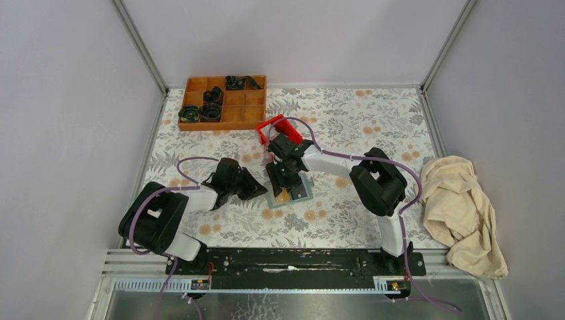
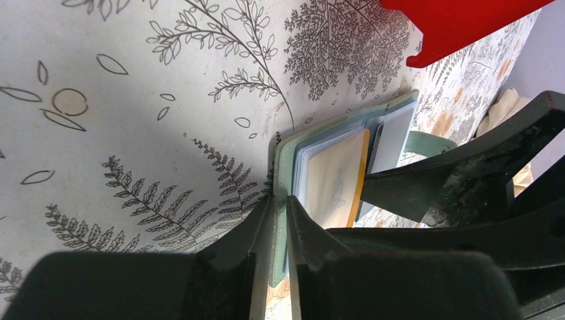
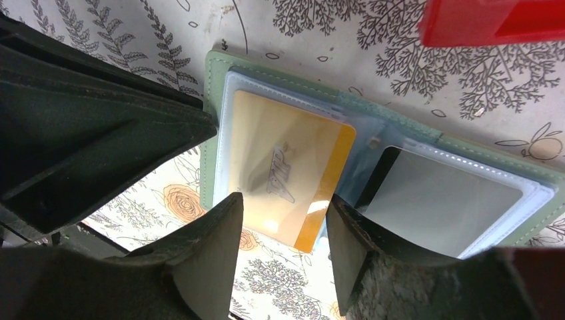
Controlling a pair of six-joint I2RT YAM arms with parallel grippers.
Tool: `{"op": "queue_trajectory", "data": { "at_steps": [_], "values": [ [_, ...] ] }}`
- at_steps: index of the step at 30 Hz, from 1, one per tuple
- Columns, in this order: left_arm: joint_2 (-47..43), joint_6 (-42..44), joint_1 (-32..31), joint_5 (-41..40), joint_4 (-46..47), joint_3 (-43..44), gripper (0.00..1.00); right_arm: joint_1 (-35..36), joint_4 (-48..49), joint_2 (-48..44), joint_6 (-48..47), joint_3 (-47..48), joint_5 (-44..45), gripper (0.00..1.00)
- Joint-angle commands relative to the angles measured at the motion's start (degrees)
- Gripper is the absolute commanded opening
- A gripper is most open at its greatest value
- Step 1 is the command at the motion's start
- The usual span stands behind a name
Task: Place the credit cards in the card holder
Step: Insert the credit card into the card holder.
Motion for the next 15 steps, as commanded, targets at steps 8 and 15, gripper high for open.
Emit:
{"op": "queue_trajectory", "data": {
  "at_steps": [8,15],
  "values": [
    [2.0,-0.7,-2.8,-1.6,0.1,-0.7,0.19,2.7,3.0,0.6,3.4,1.4,-2.4,0.55],
    [1.6,-0.9,-3.1,-1.7,0.1,-1.1,0.19,2.7,2.0,-0.4,3.2,2.5,-0.7,0.57]
  ]
}}
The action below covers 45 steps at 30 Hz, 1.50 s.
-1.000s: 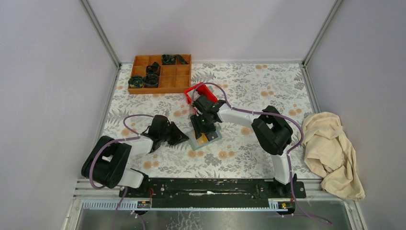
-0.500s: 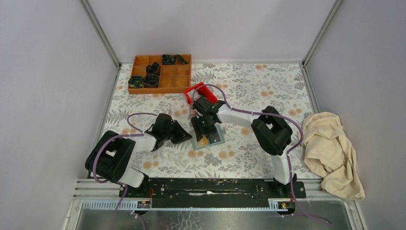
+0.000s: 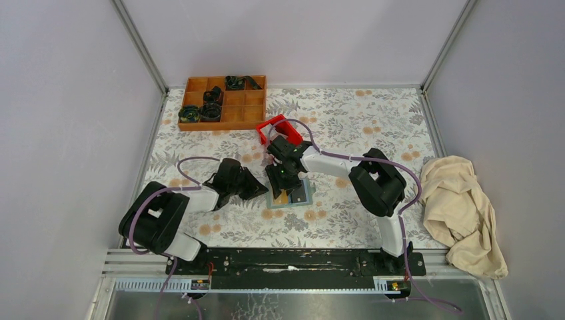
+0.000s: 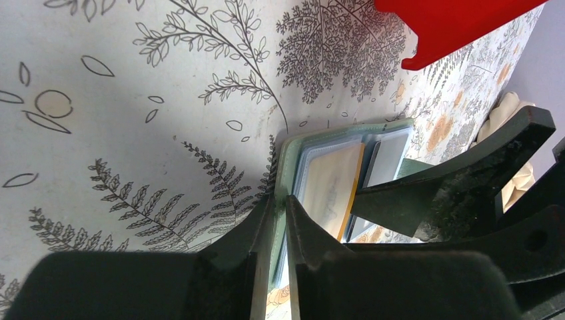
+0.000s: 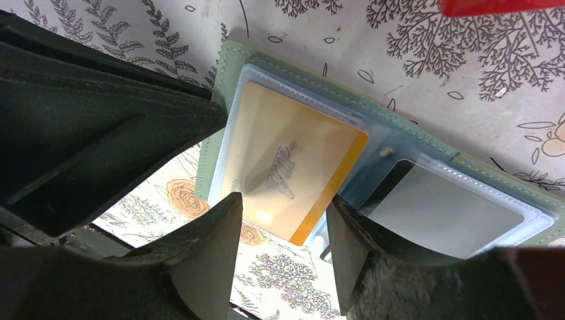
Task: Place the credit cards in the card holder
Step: Insert the credit card into the card holder.
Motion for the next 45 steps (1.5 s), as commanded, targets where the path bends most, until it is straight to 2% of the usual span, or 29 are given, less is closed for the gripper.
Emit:
{"op": "queue_trajectory", "data": {
  "at_steps": [1,6,31,37,45],
  "values": [
    [1.2,0.1,-1.5,0.3,-1.0,-1.2,0.19,1.8,2.6,-0.7,0.7,3.0,-0.1,0.57],
    [-0.1,0.2,-1.6,-0.3,-1.7,-1.7,0.19,1.8,0.0,-1.8,-0.8,4.9,3.6,0.61],
    [-1.2,-0.1,-1.5,-1.7,-3.0,-1.6,0.18,1.7,-3.5,-7.8,-3.8,4.2,13.1,0.65],
    [-1.9,0.1,-1.5,-2.0,-3.5,-2.2,0.18,1.7,-4.4,-11.6,-4.8,0.8,21.0,0.66],
    [-1.5,0.1,-1.5,-1.8,-3.2,-2.6,0.18,1.1,-4.2,-15.6,-5.1,-5.4,30.0,0.74]
  ]
}}
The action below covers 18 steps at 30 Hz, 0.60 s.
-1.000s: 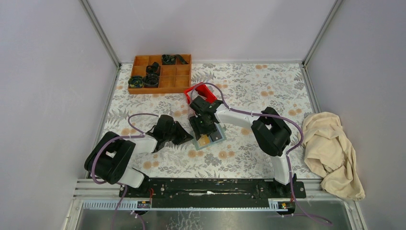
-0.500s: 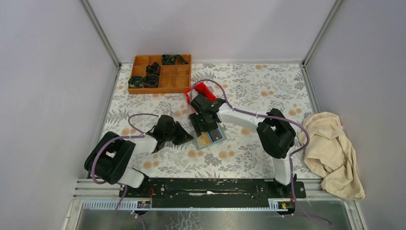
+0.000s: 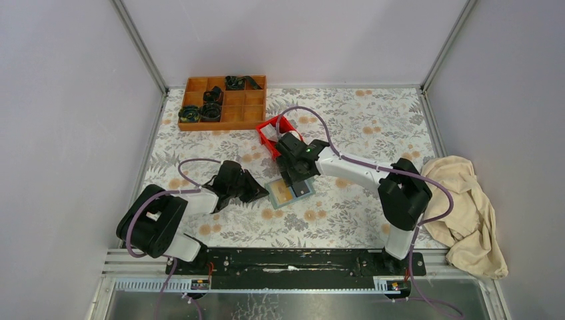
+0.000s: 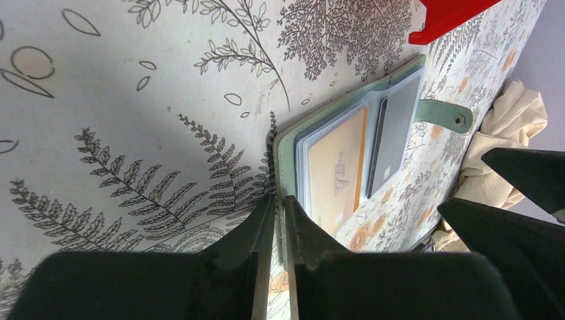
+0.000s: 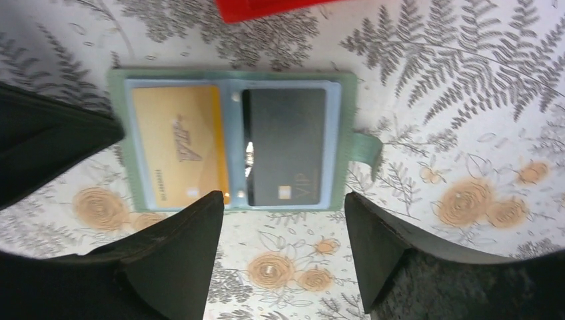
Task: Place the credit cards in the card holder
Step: Insert the credit card into the card holder, then close the card holder at the center of the board.
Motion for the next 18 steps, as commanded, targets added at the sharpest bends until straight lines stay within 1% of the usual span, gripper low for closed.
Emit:
{"op": "queue_trajectory", "data": {
  "at_steps": [1,2,7,18],
  "values": [
    [0.1,0.5,-0.5,-1.3,-2.4,-1.4,0.18,-0.1,-0.9,-3.5,-0.9,-2.4,7.9,0.75],
    [0.2,0.5,-0.4,-1.3,-2.4,-1.3,0.18,-0.2,-0.9,-3.6,-1.0,-2.9,8.9,0.77],
    [0.6,0.6,-0.4,-0.9,-2.4,-1.2,0.19,-1.7,0.4,-3.5,-1.8,-4.4,10.3,0.78],
    [0.2,1.1,-0.5,-1.1,-3.8,-1.2,0.19,-6.5,6.1,-1.6,-3.4,-6.4,5.5,0.75]
  ]
}}
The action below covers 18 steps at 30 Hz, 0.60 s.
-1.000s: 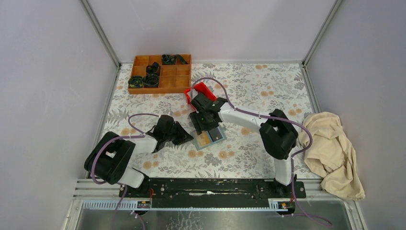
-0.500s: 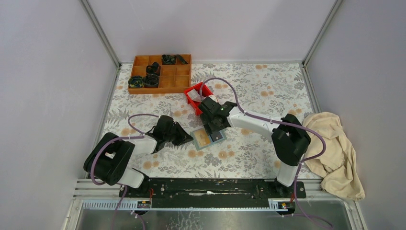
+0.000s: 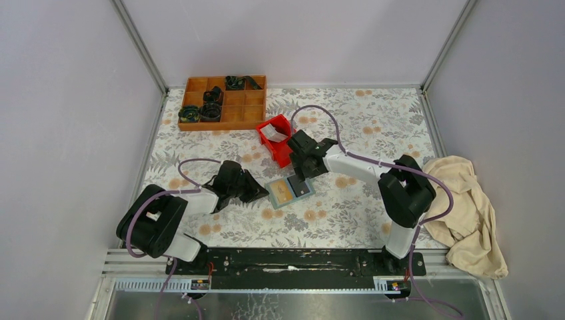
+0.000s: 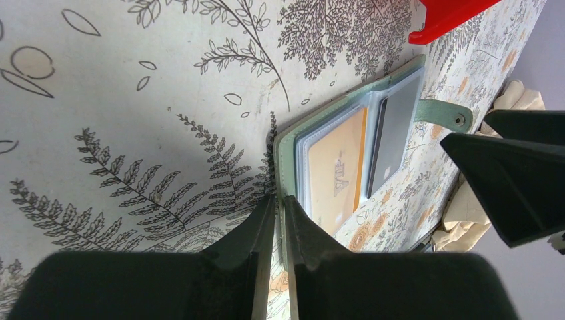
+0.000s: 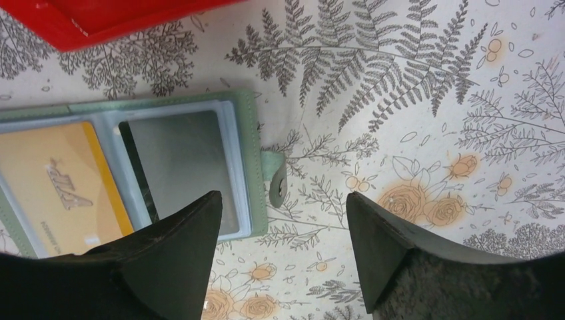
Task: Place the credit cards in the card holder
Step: Close the card holder at the center of the board.
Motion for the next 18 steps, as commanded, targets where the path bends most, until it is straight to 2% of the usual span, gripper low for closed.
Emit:
{"op": "queue_trajectory", "data": {
  "at_steps": [1,5,10,18],
  "values": [
    [-0.1,1.0,-0.5,-1.2,-3.9,-1.2,0.19,-1.6,3.9,-0.5,-1.5,-0.3,-1.7,0.74],
    [-2.5,1.0,-0.4,-2.1,-4.4,-1.5,0.19,-2.6,5.5,0.2,-2.0,-0.7,-4.1,0.66],
    [-6.5,2.6,-0.4,-4.0,-8.4,-0.5,0.22,-3.5,6.2,1.0,-1.8,-1.4,-7.1,0.5],
    [-9.1,4.5,-0.5,-4.3,-11.0,-1.8,0.25,-4.0,6.5,1.5,-0.6,-3.9,-10.1,0.4]
  ]
}}
